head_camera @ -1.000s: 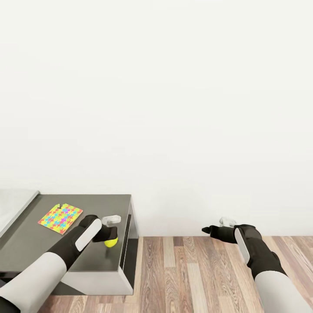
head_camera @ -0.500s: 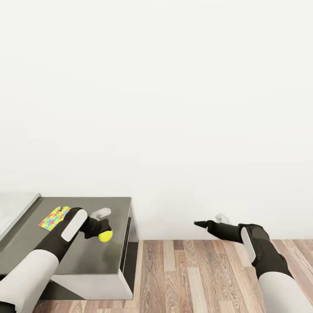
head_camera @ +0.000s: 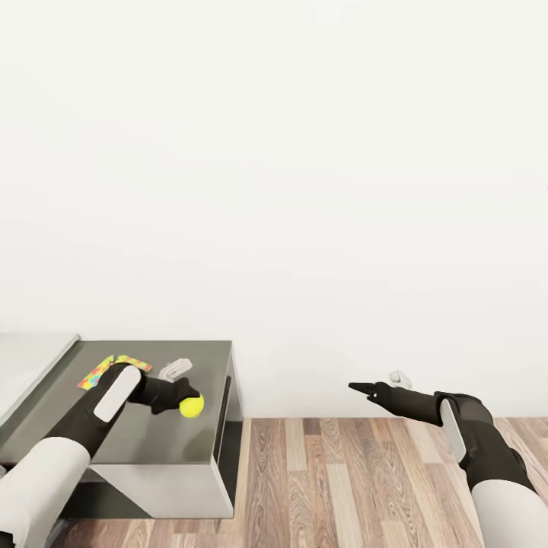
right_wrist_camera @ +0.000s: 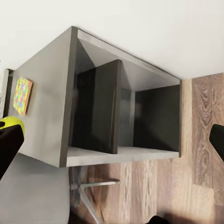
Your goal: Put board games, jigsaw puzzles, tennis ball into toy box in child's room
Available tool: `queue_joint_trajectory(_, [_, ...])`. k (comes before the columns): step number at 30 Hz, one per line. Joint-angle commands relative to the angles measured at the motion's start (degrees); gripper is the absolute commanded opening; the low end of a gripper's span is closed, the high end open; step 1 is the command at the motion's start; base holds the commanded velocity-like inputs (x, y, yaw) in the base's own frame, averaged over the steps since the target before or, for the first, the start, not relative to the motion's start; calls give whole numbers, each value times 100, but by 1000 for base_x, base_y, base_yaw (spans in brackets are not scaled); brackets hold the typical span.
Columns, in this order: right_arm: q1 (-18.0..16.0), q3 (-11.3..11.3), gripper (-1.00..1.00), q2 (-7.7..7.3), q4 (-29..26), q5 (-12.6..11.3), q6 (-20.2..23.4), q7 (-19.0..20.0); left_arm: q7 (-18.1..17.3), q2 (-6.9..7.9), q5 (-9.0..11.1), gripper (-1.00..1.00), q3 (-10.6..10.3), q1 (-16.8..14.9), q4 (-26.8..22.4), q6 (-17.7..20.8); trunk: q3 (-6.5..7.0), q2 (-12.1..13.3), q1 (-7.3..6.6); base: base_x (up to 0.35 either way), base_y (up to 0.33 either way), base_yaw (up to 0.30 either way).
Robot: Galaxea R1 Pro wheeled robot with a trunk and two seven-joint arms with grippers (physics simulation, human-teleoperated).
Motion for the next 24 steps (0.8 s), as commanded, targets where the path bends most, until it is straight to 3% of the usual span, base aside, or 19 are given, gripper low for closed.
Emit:
queue_joint_trajectory(1, [-5,-7,100,-2,-3,-31,45,-4,-22,18,56,-100,21,-5,-7,10,-2,-11,3,-36,0,0])
queue_joint_trajectory(7, [-5,-7,100,-6,2,-31,-1,6,-173,61,62,-100,97,-5,-7,16,55,-11,3,-9,0,0])
queue_joint_trajectory(24, [-5,-7,100,-7,16,-32,-157,7,-186,96,76,-100,108,-5,-7,32,217,-11,3,0,0,0])
